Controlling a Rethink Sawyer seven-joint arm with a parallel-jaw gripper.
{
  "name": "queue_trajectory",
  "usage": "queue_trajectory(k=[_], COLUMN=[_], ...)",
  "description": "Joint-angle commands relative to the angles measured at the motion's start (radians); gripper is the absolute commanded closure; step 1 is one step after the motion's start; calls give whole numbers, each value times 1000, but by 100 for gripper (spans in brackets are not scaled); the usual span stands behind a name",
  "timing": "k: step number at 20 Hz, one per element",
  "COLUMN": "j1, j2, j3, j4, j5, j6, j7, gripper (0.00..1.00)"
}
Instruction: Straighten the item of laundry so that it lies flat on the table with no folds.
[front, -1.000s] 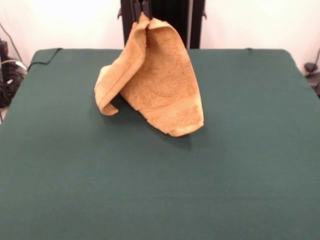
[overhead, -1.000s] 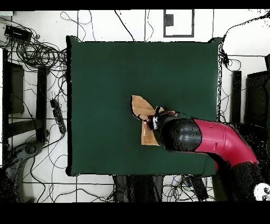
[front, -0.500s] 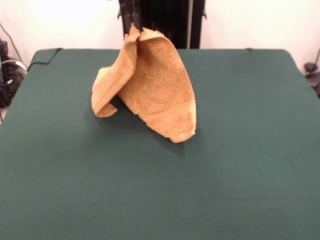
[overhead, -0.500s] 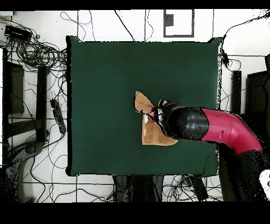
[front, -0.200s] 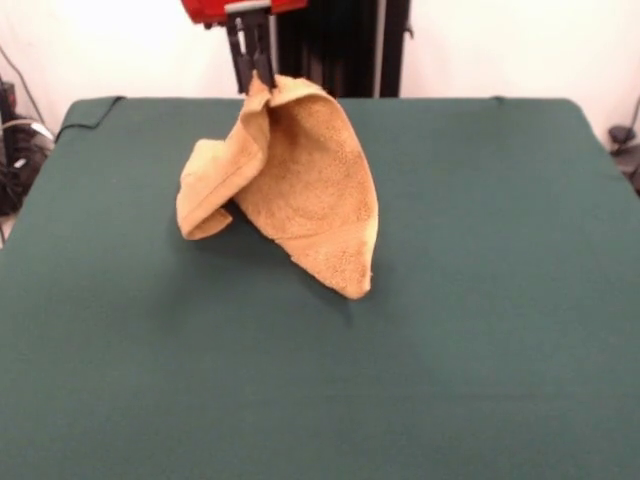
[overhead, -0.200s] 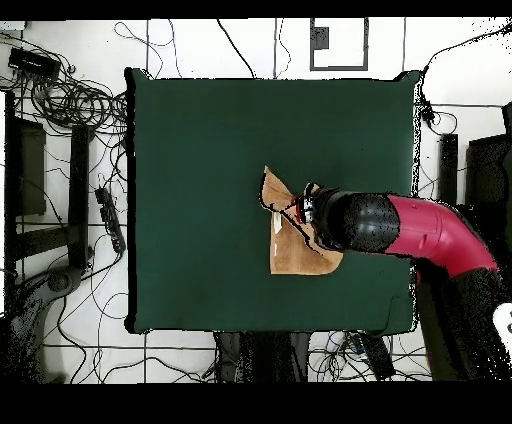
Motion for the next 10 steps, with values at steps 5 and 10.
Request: queue_trajectory(k=[5, 10], j1=[2, 3], j2=[65, 78], j3=[132, 141], j4=[-83, -114], j5=[-50, -60], j6=[154, 178], j7=[-226, -230], gripper=[100, 100])
